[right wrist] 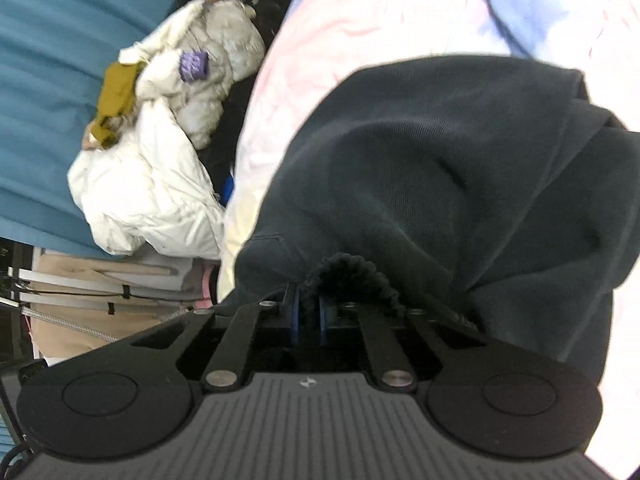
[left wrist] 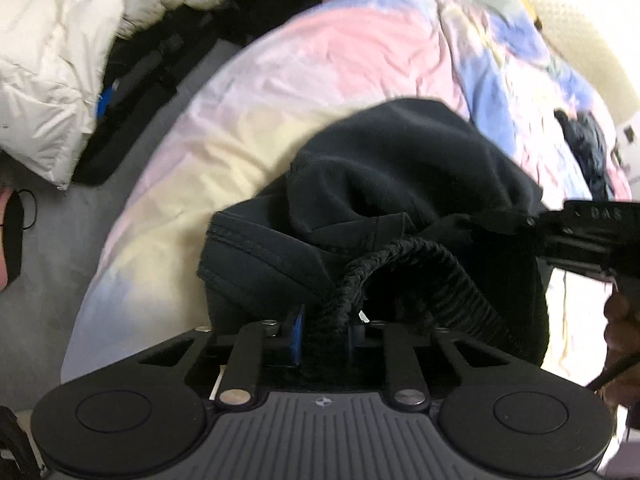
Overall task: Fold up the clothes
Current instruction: 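Lift the sweatpants by the waistband with both grippers and shake them out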
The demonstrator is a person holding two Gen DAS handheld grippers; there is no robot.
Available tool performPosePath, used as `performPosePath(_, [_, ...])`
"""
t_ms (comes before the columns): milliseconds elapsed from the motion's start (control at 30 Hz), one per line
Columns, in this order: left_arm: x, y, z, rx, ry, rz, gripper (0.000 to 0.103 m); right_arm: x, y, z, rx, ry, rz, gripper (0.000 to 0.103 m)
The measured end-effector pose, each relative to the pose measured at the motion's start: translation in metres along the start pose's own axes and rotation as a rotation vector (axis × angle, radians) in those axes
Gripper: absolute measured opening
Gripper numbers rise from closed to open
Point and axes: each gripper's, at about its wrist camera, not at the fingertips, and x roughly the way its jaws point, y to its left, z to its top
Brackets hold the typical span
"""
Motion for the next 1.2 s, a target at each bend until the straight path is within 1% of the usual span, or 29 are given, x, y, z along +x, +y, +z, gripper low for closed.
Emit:
performPosePath(100, [-0.026,-0.004,-0.016,-0.023,-0.046,0.018,0.019,-0.024,0.005,-0.008,0.012,-0.066,0.038,0.008])
performPosePath(200, [-0.057,-0.008,-0.039,-0.069,-0.102,0.035,0.018,-0.056,0.007,-0.019,0.006,-0.137,0.097,0.008])
performPosePath(300, [-0.089,-0.015,-0.068,-0.116,-0.160,0.040,0.017,-0.086,0.004,-0.027,0.000,-0.192,0.148,0.008])
performPosePath(367, [-0.109,-0.026,-0.091,-0.144,-0.199,0.047,0.017,-0.106,-0.001,-0.031,-0.002,-0.227,0.185,0.008])
performPosePath(500, [-0.144,-0.061,-0.149,-0.201,-0.286,0.058,0.016,-0.150,-0.021,-0.040,-0.022,-0.287,0.262,0.008])
performPosePath(600, [-0.158,-0.098,-0.195,-0.237,-0.339,0.076,0.014,-0.181,-0.042,-0.040,-0.048,-0.302,0.326,0.008])
performPosePath(700, [-0.168,-0.142,-0.242,-0.298,-0.365,0.087,0.011,-0.214,-0.066,-0.041,-0.059,-0.304,0.379,0.008])
performPosePath(733, [-0.170,-0.153,-0.253,-0.314,-0.369,0.084,0.010,-0.226,-0.072,-0.040,-0.068,-0.309,0.388,0.008])
performPosePath(833, [-0.177,-0.197,-0.286,-0.313,-0.375,0.075,0.009,-0.261,-0.091,-0.035,-0.085,-0.332,0.387,0.008])
performPosePath(967, [-0.175,-0.245,-0.315,-0.271,-0.371,0.048,0.009,-0.301,-0.111,-0.027,-0.111,-0.372,0.377,0.008])
performPosePath(1033, [-0.169,-0.262,-0.328,-0.249,-0.372,0.033,0.008,-0.319,-0.122,-0.023,-0.131,-0.405,0.364,0.008])
performPosePath(1100, [-0.165,-0.277,-0.339,-0.256,-0.359,0.003,0.008,-0.332,-0.136,-0.020,-0.119,-0.427,0.351,0.007])
performPosePath(1133, [-0.164,-0.284,-0.342,-0.248,-0.359,0.002,0.008,-0.338,-0.143,-0.019,-0.112,-0.438,0.345,0.007])
performPosePath(1200, [-0.167,-0.306,-0.352,-0.218,-0.382,0.026,0.008,-0.350,-0.157,-0.016,-0.099,-0.455,0.337,0.007])
